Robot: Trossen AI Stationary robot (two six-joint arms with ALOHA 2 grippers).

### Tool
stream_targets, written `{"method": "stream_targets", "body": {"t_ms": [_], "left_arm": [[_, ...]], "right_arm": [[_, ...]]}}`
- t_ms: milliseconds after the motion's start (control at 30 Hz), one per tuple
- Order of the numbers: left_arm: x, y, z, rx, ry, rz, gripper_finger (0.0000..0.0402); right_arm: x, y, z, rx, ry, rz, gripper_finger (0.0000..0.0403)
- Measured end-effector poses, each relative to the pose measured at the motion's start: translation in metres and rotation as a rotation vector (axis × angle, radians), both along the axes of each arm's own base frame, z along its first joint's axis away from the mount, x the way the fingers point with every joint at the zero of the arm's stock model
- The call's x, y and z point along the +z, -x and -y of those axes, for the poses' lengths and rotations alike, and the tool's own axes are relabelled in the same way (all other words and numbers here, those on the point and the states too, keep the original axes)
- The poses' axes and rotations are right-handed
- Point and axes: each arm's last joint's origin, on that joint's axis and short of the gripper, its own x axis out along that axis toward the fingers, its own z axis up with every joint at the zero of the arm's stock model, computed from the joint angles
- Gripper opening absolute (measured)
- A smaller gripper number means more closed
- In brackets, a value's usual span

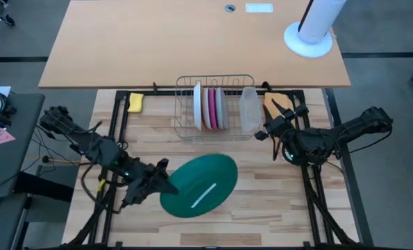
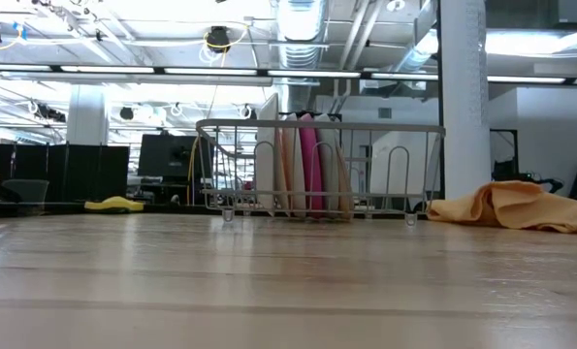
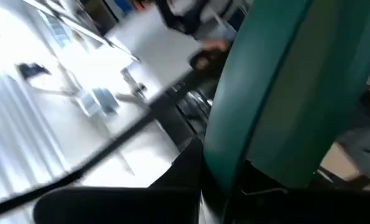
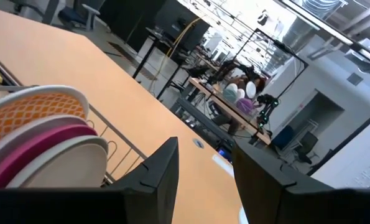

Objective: Sort dishes
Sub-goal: Put the green plate into the dish rack

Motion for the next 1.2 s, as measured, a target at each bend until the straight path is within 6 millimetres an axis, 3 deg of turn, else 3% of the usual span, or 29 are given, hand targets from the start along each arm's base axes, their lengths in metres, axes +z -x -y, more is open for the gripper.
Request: {"method": "stream_targets", "body": {"t_ms": [300,867,1067,1200], "left_arm": [[0.009,0.014,0.0,-0.247,-0.035,0.065,0.0011],[0.01,0.014,0.0,-0.271,-0.002,0.053,0.0012],[0.023,0.013,-0.006,-0.119,0.17,0.129,0.0011],[0.037,0.014,-0.016,-0.014,0.398,0.217,0.001]], "right_arm": [[-0.001,0.0,0.0,0.002,0.007,-0.017,0.0147],[-0.001,0.0,0.0,0.006,0.015,-0.035,0.0147],[-0.001,0.0,0.0,0.006,0.02,-0.048,0.0147],[-0.001,0.0,0.0,0.006,0.02,-0.049,0.0147]]}}
